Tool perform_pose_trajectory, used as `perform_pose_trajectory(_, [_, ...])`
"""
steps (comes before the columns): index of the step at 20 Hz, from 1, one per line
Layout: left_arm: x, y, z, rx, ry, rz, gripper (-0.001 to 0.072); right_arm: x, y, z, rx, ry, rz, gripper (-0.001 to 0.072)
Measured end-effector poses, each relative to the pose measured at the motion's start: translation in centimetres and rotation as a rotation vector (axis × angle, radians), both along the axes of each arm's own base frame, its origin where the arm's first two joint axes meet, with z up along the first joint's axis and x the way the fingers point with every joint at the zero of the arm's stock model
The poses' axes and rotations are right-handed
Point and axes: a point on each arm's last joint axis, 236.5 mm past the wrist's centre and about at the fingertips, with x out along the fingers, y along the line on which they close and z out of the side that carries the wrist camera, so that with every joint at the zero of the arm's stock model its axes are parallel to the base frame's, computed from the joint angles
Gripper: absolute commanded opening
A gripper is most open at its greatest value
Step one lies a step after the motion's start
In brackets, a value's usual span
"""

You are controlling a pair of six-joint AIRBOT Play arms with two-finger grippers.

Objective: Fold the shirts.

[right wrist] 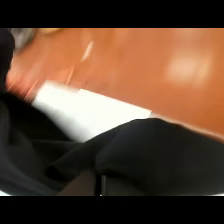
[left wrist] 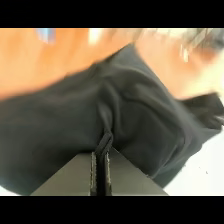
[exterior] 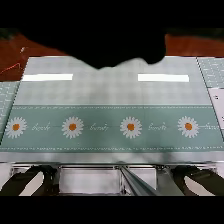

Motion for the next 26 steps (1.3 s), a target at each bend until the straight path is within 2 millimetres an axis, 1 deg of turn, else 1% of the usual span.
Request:
perform_pose_trajectory(1, [-1.2,0.1,2.5,0.014,-0.059,0.013,0.0024,-1.7,-1.2,3.1,-0.026,-0.079,-0.027,0.0027])
perform_pose_trajectory(2, [-2.7,0.3,4.6,0.040,-0.104,0.026,0.0024,-3.7,-2.4,6.1,-0.050,-0.156,-0.059,0.0027])
perform_pose_trajectory(3, [-4.1,0.4,5.5,0.078,-0.117,0.034,0.0024,-6.0,-3.6,8.3,-0.076,-0.212,-0.085,0.0027])
perform_pose_trajectory(4, [-5.5,0.5,5.9,0.121,-0.114,0.047,0.0024,-8.0,-4.6,9.8,-0.096,-0.249,-0.109,0.0027])
perform_pose_trajectory(5, [-6.9,0.7,5.9,0.159,-0.098,0.056,0.0024,-10.1,-5.7,10.7,-0.124,-0.269,-0.132,0.0027])
perform_pose_trajectory(6, [-8.3,0.8,5.5,0.197,-0.073,0.059,0.0024,-11.8,-6.6,11.0,-0.150,-0.277,-0.153,0.0027])
perform_pose_trajectory(7, [-9.7,0.8,4.8,0.232,-0.037,0.053,0.0024,-13.4,-7.3,10.9,-0.173,-0.268,-0.167,0.0027])
perform_pose_trajectory(8, [-11.0,0.9,3.8,0.263,0.004,0.048,0.0024,-14.9,-8.0,10.4,-0.204,-0.247,-0.176,0.0027])
perform_pose_trajectory(9, [-12.2,0.9,2.8,0.287,0.045,0.041,0.0024,-15.9,-8.6,9.6,-0.226,-0.220,-0.182,0.0027])
perform_pose_trajectory(11, [-14.2,0.9,0.1,0.317,0.147,0.023,0.0024,-17.4,-9.4,7.1,-0.269,-0.129,-0.186,0.0027])
perform_pose_trajectory(13, [-15.6,1.1,-3.7,0.329,0.268,0.007,0.0025,-17.8,-9.5,3.6,-0.297,-0.014,-0.172,0.0027])
perform_pose_trajectory(15, [-16.5,1.2,-8.5,0.328,0.404,-0.013,0.0025,-17.2,-9.1,-0.3,-0.317,0.100,-0.148,0.0027])
perform_pose_trajectory(17, [-17.3,1.2,-14.7,0.315,0.574,-0.045,0.0025,-16.0,-8.3,-4.6,-0.325,0.214,-0.115,0.0027])
perform_pose_trajectory(20, [-18.0,0.7,-24.5,0.250,0.809,-0.090,0.0025,-13.3,-7.2,-11.3,-0.326,0.376,-0.086,0.0027])
perform_pose_trajectory(21, [-18.0,0.4,-27.5,0.218,0.862,-0.093,0.0025,-12.0,-6.8,-13.5,-0.324,0.420,-0.083,0.0027])
perform_pose_trajectory(22, [-17.5,0.3,-30.2,0.176,0.897,-0.075,0.0025,-10.7,-6.5,-15.5,-0.323,0.463,-0.083,0.0027])
perform_pose_trajectory(24, [-15.9,0.3,-34.3,0.093,0.930,-0.011,0.0025,-7.6,-5.8,-18.7,-0.310,0.518,-0.088,0.0027])
perform_pose_trajectory(25, [-14.6,0.6,-35.7,0.054,0.921,0.031,0.0025,-5.8,-5.4,-20.4,-0.302,0.545,-0.093,0.0027])
perform_pose_trajectory(26, [-13.4,0.8,-36.5,0.023,0.905,0.067,0.0025,-4.0,-5.0,-22.0,-0.289,0.567,-0.097,0.0028])
